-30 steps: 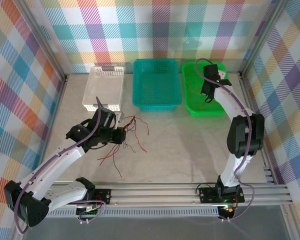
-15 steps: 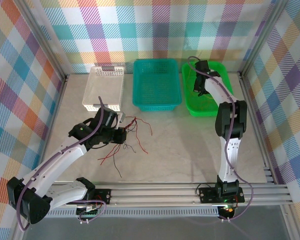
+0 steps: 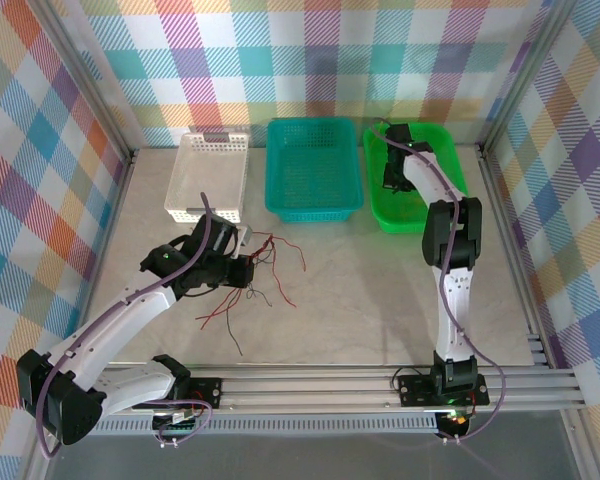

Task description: Untangle the cables

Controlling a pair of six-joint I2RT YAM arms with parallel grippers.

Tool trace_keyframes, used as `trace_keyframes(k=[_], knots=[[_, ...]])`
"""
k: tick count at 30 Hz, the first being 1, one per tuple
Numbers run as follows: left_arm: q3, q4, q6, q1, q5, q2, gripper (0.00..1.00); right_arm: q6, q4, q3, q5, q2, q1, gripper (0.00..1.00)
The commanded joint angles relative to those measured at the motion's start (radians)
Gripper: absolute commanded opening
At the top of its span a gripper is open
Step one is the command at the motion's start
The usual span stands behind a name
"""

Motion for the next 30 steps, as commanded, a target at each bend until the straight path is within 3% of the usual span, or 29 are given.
trace_keyframes(k=[1,9,17,26,30], knots=[[0.003,0.002,0.017,-0.009,0.009,0.005,0.0,-0.008,-0.055,0.05,-0.049,0.035,-0.01,0.0],[0.005,-0.001,0.018,-0.009,0.012,0.014,0.0,0.002,-0.033,-0.004,-0.087,-0.014,-0.022,0.0],[0.006,0.001,0.02,-0.009,0.017,0.014,0.0,0.022,0.231,-0.327,-0.093,-0.358,-0.023,0.0],[0.006,0.0,0.022,-0.009,0.029,0.013,0.0,0.007,0.137,-0.381,-0.012,-0.506,-0.024,0.0],[0.005,0.003,0.022,-0.009,0.037,0.013,0.0,-0.018,0.103,-0.418,-0.032,-0.569,-0.023,0.0]])
